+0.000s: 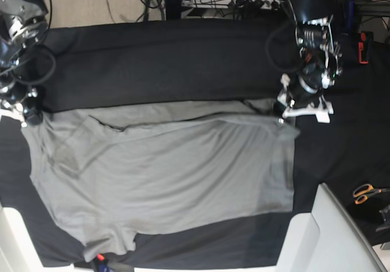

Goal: Fold the T-shirt properly
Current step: 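Drag the shirt toward the robot with both grippers, flattening it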

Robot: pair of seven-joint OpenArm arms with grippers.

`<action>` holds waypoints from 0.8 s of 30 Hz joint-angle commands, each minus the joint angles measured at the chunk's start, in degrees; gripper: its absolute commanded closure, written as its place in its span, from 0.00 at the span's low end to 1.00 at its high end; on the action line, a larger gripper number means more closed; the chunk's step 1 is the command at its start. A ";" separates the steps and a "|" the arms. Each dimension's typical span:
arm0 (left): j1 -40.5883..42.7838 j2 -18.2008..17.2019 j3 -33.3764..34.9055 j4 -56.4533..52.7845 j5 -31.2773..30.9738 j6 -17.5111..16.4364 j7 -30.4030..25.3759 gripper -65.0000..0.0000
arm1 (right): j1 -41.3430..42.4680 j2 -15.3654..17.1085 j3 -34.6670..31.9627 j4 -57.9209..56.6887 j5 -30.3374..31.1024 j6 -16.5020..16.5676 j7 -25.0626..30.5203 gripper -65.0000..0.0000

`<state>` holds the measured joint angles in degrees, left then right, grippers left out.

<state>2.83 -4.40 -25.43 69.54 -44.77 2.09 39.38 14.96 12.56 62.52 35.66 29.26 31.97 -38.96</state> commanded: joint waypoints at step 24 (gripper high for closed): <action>9.61 -4.78 -0.64 15.34 -0.02 3.67 -0.47 1.00 | -9.64 -4.60 0.20 29.35 8.15 -3.97 -14.18 1.00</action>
<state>12.99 -8.27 -25.74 83.57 -44.82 5.82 40.62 4.47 6.83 62.54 63.92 35.86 27.79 -54.30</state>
